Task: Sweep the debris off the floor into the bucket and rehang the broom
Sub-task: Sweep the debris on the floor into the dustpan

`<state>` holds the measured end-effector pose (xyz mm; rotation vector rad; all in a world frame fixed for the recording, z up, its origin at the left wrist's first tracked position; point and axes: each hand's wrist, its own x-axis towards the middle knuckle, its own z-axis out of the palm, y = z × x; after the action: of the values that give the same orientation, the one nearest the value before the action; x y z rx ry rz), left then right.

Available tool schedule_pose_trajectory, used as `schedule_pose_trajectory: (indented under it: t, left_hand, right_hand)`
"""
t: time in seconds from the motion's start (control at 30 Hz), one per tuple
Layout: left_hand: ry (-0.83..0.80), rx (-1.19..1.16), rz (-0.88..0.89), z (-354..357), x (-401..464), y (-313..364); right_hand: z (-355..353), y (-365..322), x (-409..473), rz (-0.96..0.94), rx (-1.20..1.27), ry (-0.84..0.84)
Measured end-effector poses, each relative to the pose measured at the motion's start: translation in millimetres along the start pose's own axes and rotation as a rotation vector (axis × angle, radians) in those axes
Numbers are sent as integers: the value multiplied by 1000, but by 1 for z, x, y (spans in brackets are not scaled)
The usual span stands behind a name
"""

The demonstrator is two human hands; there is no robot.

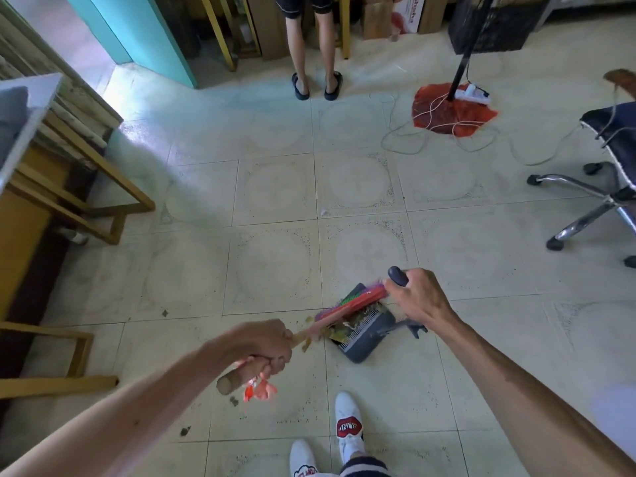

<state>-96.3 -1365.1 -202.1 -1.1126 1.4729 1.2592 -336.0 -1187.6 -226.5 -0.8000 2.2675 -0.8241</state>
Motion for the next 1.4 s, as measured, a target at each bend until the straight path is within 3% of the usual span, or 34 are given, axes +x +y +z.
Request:
schedule_pose_trajectory:
  t: [0.8, 1.23, 1.4]
  left_hand:
    - [105, 696, 387, -14, -91, 116]
    - [19, 1305, 552, 109, -97, 246]
    - [-33, 1386, 595, 162, -128, 301]
  right_hand:
    - [-66, -52, -118, 240, 232, 701]
    - [-143, 15, -209, 475, 388, 1066]
    - [-179, 39, -253, 502, 462, 1200]
